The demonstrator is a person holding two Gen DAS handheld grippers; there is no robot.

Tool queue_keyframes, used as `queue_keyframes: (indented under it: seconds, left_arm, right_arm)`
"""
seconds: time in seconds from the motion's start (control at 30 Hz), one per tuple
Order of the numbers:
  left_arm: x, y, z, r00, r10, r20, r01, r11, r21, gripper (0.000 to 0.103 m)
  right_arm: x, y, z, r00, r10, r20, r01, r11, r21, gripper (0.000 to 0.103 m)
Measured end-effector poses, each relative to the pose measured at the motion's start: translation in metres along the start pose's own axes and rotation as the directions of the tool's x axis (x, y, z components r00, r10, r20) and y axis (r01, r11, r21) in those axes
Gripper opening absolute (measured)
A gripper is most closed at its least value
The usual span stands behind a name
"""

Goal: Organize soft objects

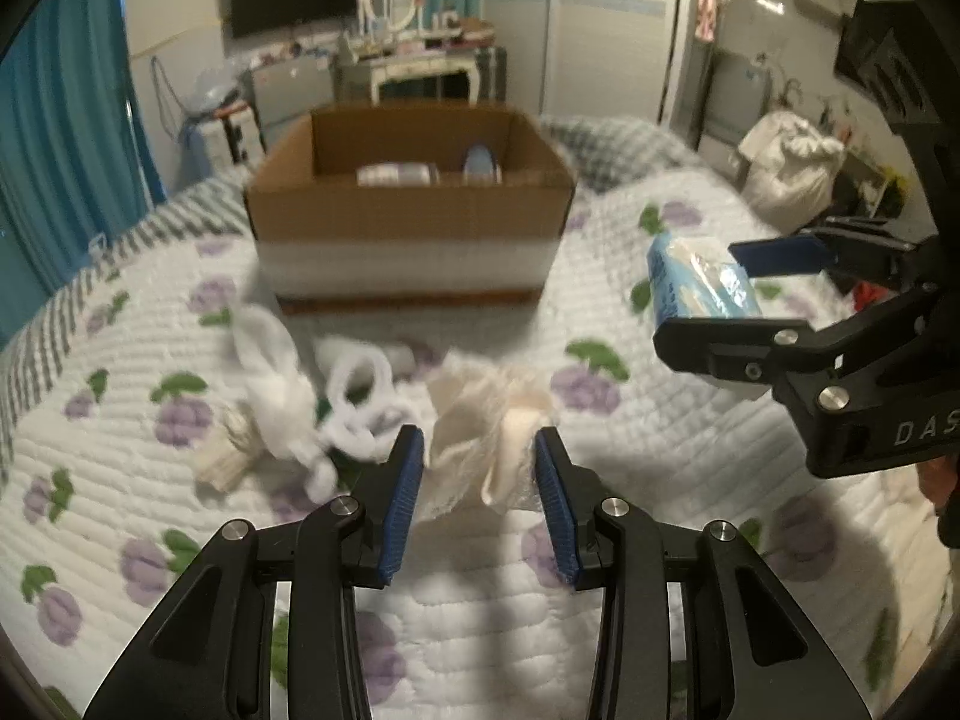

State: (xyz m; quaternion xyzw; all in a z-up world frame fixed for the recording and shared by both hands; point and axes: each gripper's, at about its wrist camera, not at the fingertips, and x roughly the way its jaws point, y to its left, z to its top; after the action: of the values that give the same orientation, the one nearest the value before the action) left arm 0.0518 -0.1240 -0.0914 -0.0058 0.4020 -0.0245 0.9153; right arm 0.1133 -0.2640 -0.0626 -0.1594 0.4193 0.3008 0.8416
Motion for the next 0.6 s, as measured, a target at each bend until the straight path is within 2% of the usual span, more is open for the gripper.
queue_keyframes:
  seconds: [0.17,0.33,0.4,0.43,0.5,0.53,0.6]
  left_arm:
    - [-0.031,0.011,0.024,0.996,-0.016,0.09,0.016,1.0,-0.003,0.037]
    - [-0.036,0.017,0.03,0.994,-0.034,0.101,0.032,0.999,0.027,0.037]
    - [-0.029,0.014,0.028,0.995,-0.022,0.093,0.018,0.999,0.046,0.039]
    - [-0.022,0.013,0.027,0.997,-0.006,0.081,0.002,0.999,0.048,0.042]
    - [-0.008,0.011,0.024,0.999,0.009,0.046,-0.011,0.999,0.041,0.059]
    - [-0.001,0.011,0.022,0.999,0.003,0.033,-0.004,0.999,0.039,0.071]
    - [0.014,0.006,0.021,1.0,-0.004,0.021,0.003,0.999,0.051,0.072]
  right_arm:
    - [-0.033,0.006,0.02,0.997,-0.032,0.067,0.032,0.999,0.002,0.083]
    - [-0.043,0.012,0.033,0.994,-0.044,0.099,0.043,0.999,0.005,0.083]
    - [-0.041,0.013,0.034,0.994,-0.041,0.1,0.041,0.999,0.009,0.083]
    - [-0.039,0.012,0.034,0.994,-0.04,0.097,0.039,0.999,0.012,0.083]
    - [-0.032,0.01,0.034,0.996,-0.036,0.087,0.035,0.999,0.021,0.083]
    - [-0.028,0.008,0.033,0.996,-0.035,0.081,0.033,0.999,0.026,0.083]
    - [-0.018,0.001,0.031,0.997,-0.034,0.066,0.032,0.999,0.037,0.083]
